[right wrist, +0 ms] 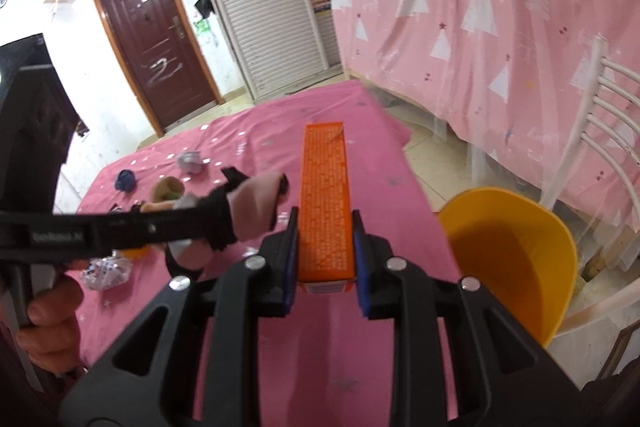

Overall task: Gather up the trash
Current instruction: 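Carry the sock and orange box to the yellow bucket, open the right tool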

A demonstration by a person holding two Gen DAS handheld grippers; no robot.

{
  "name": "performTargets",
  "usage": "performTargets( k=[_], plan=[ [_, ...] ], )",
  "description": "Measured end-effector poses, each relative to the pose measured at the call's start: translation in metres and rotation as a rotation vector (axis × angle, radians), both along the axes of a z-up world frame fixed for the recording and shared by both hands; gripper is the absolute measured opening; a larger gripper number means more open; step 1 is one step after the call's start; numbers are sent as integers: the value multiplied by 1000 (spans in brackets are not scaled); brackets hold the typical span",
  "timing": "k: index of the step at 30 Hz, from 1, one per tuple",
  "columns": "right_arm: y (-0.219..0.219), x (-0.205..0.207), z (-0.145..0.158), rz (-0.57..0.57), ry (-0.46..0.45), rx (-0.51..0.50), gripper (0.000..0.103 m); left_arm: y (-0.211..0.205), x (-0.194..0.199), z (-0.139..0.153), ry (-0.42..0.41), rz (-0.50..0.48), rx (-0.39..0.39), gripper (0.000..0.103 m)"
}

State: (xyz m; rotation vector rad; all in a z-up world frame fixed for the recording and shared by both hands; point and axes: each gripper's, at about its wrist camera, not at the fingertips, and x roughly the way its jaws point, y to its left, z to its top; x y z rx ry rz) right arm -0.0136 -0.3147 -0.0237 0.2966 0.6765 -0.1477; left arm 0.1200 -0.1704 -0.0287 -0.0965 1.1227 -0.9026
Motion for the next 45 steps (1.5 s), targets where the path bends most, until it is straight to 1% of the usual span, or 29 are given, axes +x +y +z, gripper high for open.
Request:
performTargets(
  k=[4, 8, 13, 16, 25, 31, 37, 39, 45],
  plan=[
    [-14, -8, -4, -31, 1, 5, 22, -21, -6, -12, 21, -26, 0, 22],
    [-25, -16, -5, -60, -2, 2, 22, -32, -8, -18, 11, -35, 8, 22],
    [-37, -22, -7, -92, -8, 3, 22, -47, -15, -14, -48, -46, 46, 22],
    [-44, -23, -9, -110, -7, -3, 22, -54, -22, -11, -98, -48, 71, 22],
    [-70, -29, -23, -187, 26, -34, 22, -85, -29, -9, -104, -74, 49, 22],
    [-95, -31, -32, -239, 35, -16, 22, -110, -37, -10, -109, -108, 32, 22],
    [-114, -30, -45, -271, 57, 1, 22, -132, -34, -17, -78, -109, -7, 22],
    [-120, -29, -49, -280, 63, 10, 22, -139, -33, -17, -78, -114, -6, 22],
    [-127, -27, -56, -298, 78, 17, 22, -162, -39, -21, -115, -134, 26, 22]
  ],
)
